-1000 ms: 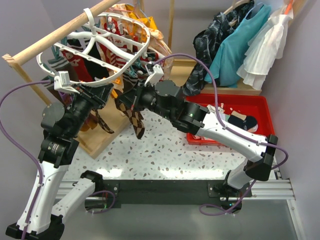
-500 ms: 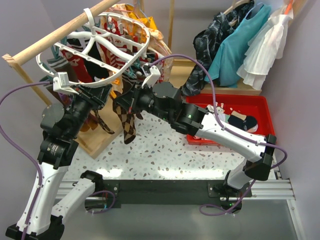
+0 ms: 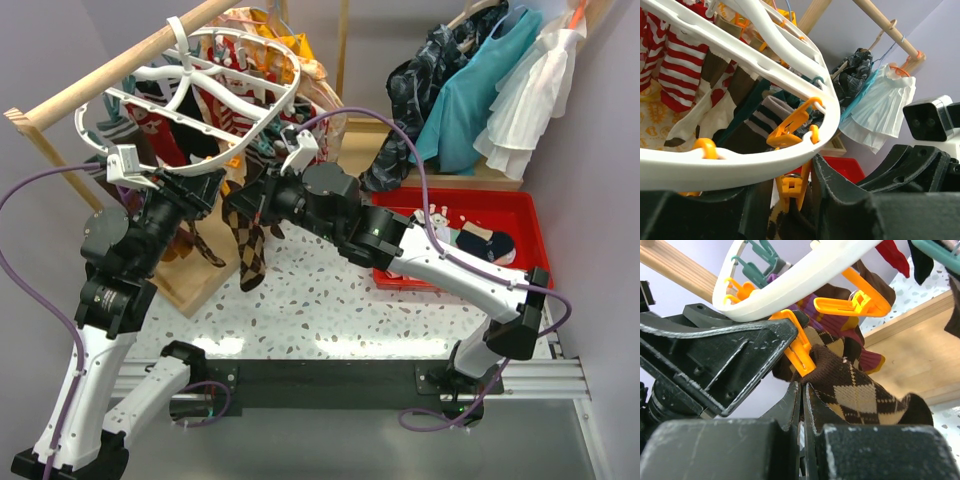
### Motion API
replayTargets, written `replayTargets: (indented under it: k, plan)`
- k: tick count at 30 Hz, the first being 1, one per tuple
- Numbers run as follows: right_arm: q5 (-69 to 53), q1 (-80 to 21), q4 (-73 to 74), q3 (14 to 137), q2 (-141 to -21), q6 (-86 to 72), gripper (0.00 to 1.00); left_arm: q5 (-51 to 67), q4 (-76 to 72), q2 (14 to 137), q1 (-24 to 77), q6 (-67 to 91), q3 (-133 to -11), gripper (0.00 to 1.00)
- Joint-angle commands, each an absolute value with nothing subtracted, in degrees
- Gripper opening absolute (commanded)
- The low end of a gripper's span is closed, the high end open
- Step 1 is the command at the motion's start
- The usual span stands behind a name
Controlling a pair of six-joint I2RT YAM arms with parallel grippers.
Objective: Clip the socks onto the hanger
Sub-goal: Clamp the sock onto the hanger.
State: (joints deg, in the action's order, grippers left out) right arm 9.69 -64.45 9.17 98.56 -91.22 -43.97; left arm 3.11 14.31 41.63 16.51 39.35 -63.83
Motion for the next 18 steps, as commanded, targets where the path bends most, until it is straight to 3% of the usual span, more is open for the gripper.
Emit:
replayTargets:
  k: [1,10,12,17,18]
  plan:
    - [10.4,-64.7,5.4,101.5,-91.6,-44.5,0.00,4.5,12.2,40.7,16.3,38.0,-64.2,0.44]
    - [9.4,-64.7,3.6,100.5,-90.4,-43.8,0.01,4.6,14.5,40.1,16.3,37.7,-67.0,0.63]
    - [9.1,-64.8,2.5,98.8,-88.6,-42.1,0.15,4.6,15.6,39.7,16.3,37.4,-68.3,0.69]
    - [12.1,-64.8,3.7,93.1,-82.6,-36.1,0.40,4.4,22.2,38.1,16.3,35.4,-71.9,0.83]
    - [13.6,-64.8,4.1,92.1,-81.2,-33.2,0.51,4.2,23.4,37.4,16.3,34.5,-73.1,0.88]
